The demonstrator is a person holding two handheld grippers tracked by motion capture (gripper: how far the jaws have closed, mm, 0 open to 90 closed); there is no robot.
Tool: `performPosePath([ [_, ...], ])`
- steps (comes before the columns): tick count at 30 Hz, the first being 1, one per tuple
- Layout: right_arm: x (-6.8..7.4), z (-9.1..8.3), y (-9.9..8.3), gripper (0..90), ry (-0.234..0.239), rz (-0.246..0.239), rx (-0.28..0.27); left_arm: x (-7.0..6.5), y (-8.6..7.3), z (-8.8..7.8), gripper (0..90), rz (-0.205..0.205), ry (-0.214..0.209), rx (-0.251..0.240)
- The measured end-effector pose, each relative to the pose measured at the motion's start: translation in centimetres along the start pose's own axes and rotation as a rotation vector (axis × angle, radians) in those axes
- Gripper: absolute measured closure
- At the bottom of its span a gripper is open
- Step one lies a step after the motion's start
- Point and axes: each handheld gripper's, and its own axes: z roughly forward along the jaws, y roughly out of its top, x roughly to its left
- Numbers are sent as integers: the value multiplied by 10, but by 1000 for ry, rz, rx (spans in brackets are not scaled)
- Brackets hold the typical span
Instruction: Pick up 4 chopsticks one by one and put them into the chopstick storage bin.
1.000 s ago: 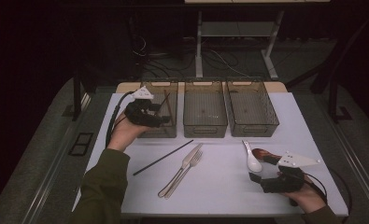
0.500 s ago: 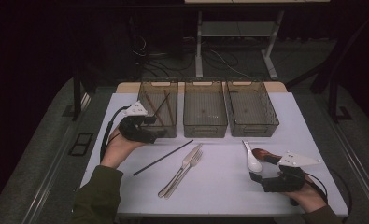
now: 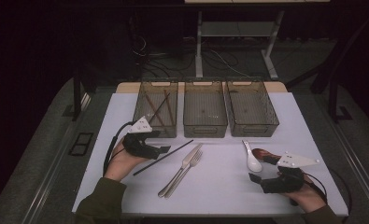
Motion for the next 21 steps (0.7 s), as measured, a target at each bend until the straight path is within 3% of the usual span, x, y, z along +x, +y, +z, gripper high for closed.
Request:
performPosePath([
  [9, -1, -1, 0, 122, 2, -7, -8, -15, -17, 9, 258, 27, 16, 36],
  [21, -1, -1, 1, 121, -4, -1, -4, -18, -40, 12, 249, 0, 23, 87],
])
